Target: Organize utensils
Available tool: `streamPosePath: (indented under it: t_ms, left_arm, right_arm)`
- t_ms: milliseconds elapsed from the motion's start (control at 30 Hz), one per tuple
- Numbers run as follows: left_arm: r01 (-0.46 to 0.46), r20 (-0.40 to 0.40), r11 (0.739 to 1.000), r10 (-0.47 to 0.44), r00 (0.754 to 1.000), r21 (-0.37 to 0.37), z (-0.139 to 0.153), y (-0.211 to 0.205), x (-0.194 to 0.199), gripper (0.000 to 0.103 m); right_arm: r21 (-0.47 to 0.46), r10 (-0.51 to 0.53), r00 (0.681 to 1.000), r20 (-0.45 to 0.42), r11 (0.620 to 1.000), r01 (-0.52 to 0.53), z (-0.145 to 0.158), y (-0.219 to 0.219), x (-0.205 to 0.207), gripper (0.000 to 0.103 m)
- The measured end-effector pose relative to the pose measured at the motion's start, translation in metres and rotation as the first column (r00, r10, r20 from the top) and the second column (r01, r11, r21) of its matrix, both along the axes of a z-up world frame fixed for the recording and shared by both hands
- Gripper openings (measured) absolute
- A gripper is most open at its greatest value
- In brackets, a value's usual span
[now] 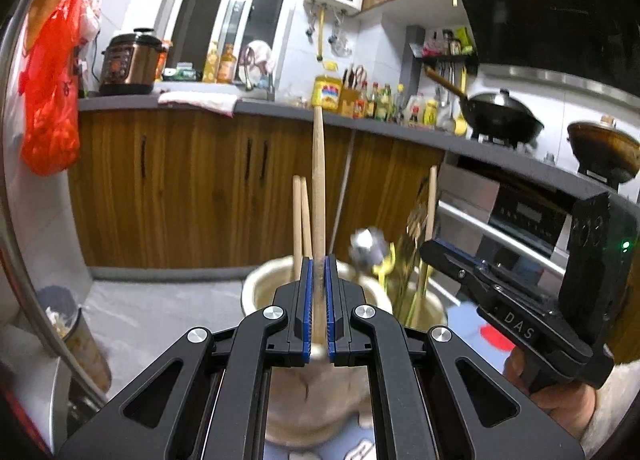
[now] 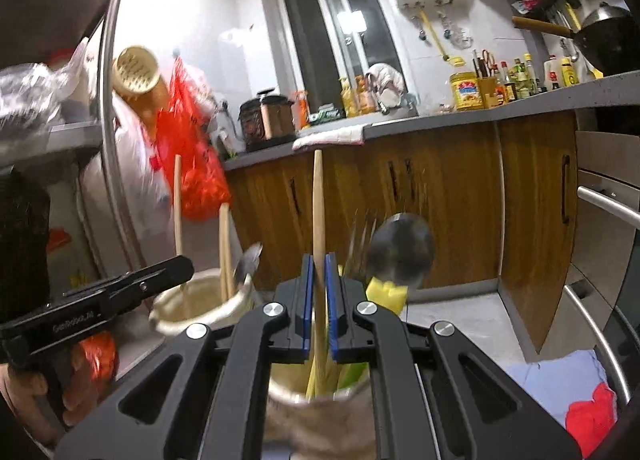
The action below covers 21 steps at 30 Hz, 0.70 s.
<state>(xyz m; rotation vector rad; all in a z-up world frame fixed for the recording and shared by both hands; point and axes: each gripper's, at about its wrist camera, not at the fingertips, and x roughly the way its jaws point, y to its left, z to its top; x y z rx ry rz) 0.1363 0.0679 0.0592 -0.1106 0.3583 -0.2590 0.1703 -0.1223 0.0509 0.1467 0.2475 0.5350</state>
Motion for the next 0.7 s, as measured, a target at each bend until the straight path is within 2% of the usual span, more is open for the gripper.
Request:
streamPosePath:
  t_ms: [100,233,300,333,367,400,533,633,700]
  left_arm:
    - [-0.006,-0.014,1.0,0.006,1.0,0.015,-0.004,-0.002,-0.004,0.006]
    - [-0.006,-0.034,0.999,0.007,0.999,0.036,-0.002,-0.006,-0.007,0.007]
    - [-0.009,-0.046,0.999,0.012,0.999,0.048,-0.001,-0.007,-0.008,0.014]
    - [-0.01,-0.05,0.999,0.013,0.999,0.047,0.0,-0.008,-0.008,0.027]
    - [-0.01,-0.048,0.999,0.012,0.999,0.042,0.002,-0.008,-0.011,0.036]
    - [-0.01,-0.046,0.999,0.012,0.999,0.042,0.004,-0.008,-0.013,0.037]
    - [-0.012,-0.063,0.998,0.015,0.998,0.055,0.008,-0.01,-0.021,0.039]
    - [-0.019,-0.063,0.998,0.023,0.998,0.059,0.014,-0.01,-0.033,0.053]
    - [-0.024,-0.07,0.998,0.029,0.997,0.058,0.016,-0.009,-0.042,0.056]
  right_arm:
    - [-0.03,-0.003,1.0,0.008,1.0,0.003,-0.001,0.001,-0.009,0.006]
    - [-0.042,0.002,1.0,-0.031,0.999,-0.004,-0.001,0.003,-0.008,0.007]
    - [-0.045,0.006,0.997,-0.072,0.999,-0.01,-0.002,0.003,-0.003,0.008]
    - [-0.042,0.008,0.997,-0.082,0.999,-0.011,-0.002,0.002,-0.002,0.011]
    - [-0.041,0.006,0.996,-0.087,0.999,-0.009,0.0,0.001,-0.003,0.025]
    - [-0.036,0.005,0.997,-0.083,0.999,-0.008,0.003,-0.001,-0.005,0.036]
    - [-0.029,-0.006,0.998,-0.055,1.0,0.005,0.017,-0.012,-0.019,0.037]
    - [-0.027,-0.028,0.998,-0.059,0.999,0.027,0.026,-0.022,-0.03,0.054]
    - [-0.002,-0.034,0.997,-0.074,0.999,0.034,0.03,-0.035,-0.041,0.056]
